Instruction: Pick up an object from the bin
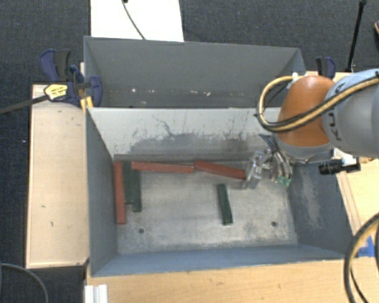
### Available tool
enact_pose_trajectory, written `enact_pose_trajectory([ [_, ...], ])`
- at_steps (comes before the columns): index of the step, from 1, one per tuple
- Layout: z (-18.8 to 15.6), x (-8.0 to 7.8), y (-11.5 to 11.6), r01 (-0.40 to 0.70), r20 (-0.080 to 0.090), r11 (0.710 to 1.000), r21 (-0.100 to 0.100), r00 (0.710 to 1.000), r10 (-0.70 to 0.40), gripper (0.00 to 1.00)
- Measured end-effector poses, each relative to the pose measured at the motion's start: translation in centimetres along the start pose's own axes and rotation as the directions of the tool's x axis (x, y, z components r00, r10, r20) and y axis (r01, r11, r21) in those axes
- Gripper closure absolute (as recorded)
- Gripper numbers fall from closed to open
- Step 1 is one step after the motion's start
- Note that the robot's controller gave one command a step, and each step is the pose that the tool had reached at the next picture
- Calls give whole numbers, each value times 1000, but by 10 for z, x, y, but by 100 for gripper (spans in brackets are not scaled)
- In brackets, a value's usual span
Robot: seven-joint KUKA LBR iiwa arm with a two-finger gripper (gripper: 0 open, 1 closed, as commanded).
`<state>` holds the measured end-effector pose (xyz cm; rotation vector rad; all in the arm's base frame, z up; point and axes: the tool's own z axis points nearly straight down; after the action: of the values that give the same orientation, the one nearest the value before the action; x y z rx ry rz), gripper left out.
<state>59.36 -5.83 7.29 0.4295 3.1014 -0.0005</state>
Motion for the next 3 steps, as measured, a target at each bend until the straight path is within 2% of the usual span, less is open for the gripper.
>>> enact_pose_trajectory([
  [1, 2, 2, 0, 2, -5, 1000, 0, 1000, -2, 0],
  [2, 1, 1, 0, 4, -4, 1000, 1, 1000, -4, 100],
  [3, -182, 33, 16, 234, 1, 972, -1, 972, -234, 100],
])
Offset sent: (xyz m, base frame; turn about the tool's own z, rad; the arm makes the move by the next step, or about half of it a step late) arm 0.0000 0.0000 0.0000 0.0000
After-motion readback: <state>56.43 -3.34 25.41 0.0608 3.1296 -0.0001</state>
